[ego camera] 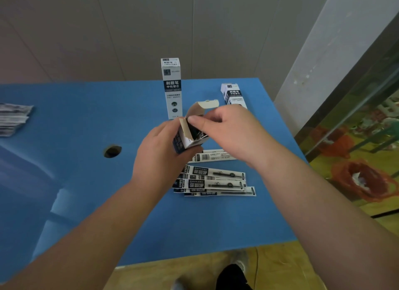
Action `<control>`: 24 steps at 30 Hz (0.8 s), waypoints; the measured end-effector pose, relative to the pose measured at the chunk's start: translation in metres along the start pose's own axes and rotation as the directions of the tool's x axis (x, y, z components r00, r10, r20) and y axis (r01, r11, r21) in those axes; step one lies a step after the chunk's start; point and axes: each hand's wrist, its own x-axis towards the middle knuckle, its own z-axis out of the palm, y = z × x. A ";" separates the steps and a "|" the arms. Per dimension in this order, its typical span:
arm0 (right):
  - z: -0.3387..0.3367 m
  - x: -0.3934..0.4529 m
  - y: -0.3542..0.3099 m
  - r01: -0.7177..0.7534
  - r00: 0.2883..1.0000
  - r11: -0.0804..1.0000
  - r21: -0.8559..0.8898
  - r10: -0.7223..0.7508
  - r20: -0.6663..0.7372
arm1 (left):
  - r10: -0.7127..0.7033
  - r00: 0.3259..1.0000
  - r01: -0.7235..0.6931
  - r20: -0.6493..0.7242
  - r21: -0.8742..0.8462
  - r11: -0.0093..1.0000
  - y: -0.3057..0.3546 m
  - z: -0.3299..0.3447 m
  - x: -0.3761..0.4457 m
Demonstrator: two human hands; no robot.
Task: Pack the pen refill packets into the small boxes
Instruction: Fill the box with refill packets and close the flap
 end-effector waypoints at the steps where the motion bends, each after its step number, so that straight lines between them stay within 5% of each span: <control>1: -0.002 -0.001 0.001 -0.004 1.000 1.000 0.017 0.004 -0.030 | -0.002 1.000 0.002 -0.004 0.007 1.000 -0.001 -0.001 0.000; 14: 0.003 0.011 -0.013 -0.009 0.992 0.997 -0.080 0.019 0.125 | 0.041 0.999 -0.040 -0.025 0.028 0.999 0.001 -0.002 0.007; 17: -0.003 0.010 -0.006 -0.020 0.986 0.997 0.080 0.007 0.165 | -0.045 0.999 0.045 -0.029 -0.002 0.999 -0.001 -0.003 0.007; 20: 0.004 0.017 0.015 0.022 0.997 0.948 0.316 0.000 -0.071 | -0.125 0.992 0.124 -0.028 -0.030 0.992 -0.008 -0.005 0.007; 22: 0.016 0.030 0.040 0.005 0.988 0.979 0.206 0.027 -0.151 | -0.154 0.988 0.153 -0.025 -0.047 0.987 -0.012 -0.007 0.006; 24: 0.029 0.040 0.066 -0.037 0.999 0.992 -0.123 0.036 -0.007 | -0.170 0.985 0.169 -0.027 -0.053 0.984 -0.014 -0.009 0.006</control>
